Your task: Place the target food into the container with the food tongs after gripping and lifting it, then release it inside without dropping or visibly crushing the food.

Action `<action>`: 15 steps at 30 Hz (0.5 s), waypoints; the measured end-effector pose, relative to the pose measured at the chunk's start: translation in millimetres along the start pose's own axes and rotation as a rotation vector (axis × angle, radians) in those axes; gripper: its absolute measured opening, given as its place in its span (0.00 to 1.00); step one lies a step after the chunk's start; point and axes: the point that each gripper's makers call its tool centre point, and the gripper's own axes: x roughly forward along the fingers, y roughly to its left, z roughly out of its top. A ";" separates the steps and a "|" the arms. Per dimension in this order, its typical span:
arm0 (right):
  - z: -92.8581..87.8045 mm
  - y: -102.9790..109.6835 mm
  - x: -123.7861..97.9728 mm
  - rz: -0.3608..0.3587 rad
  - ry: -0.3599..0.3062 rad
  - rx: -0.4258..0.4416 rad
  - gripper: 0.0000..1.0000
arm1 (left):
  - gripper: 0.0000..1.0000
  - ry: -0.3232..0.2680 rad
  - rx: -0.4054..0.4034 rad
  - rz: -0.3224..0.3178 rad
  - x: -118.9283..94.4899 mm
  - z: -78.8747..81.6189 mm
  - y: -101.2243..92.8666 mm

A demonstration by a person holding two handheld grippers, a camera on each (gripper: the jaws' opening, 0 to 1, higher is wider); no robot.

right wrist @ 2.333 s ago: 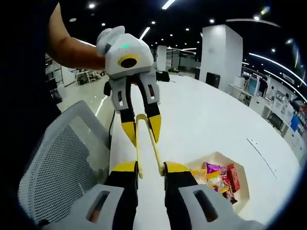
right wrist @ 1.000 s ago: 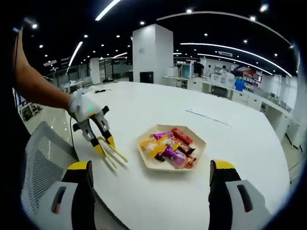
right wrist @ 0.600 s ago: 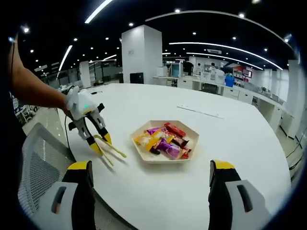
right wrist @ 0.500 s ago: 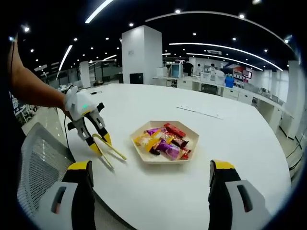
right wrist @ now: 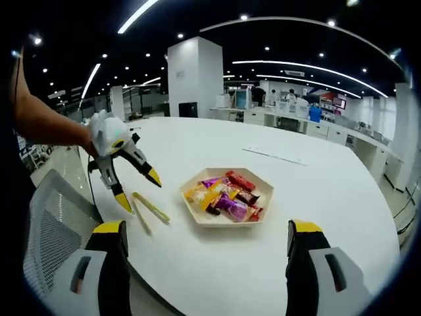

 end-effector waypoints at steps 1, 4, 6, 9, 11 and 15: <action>0.3 -0.1 0.1 0.000 0.000 -0.001 0.99 | 0.65 -0.028 -0.019 0.016 -5.3 4.0 3.1; 1.3 -0.2 -0.2 0.001 0.001 -0.016 0.99 | 0.76 -0.106 -0.107 0.082 -25.5 10.9 15.8; 1.1 -0.3 -0.1 0.003 0.002 -0.021 0.99 | 0.86 -0.165 -0.193 0.130 -41.6 12.9 23.8; 0.6 -2.5 1.1 0.000 0.012 -0.036 1.00 | 0.99 -0.253 -0.278 0.210 -65.7 11.6 33.1; 2.6 -5.9 2.7 -0.003 0.008 -0.049 1.00 | 0.99 -0.311 -0.334 0.276 -84.2 2.1 36.1; 0.2 -7.8 8.1 0.001 0.001 -0.057 1.00 | 0.99 -0.368 -0.389 0.345 -99.0 -18.7 34.0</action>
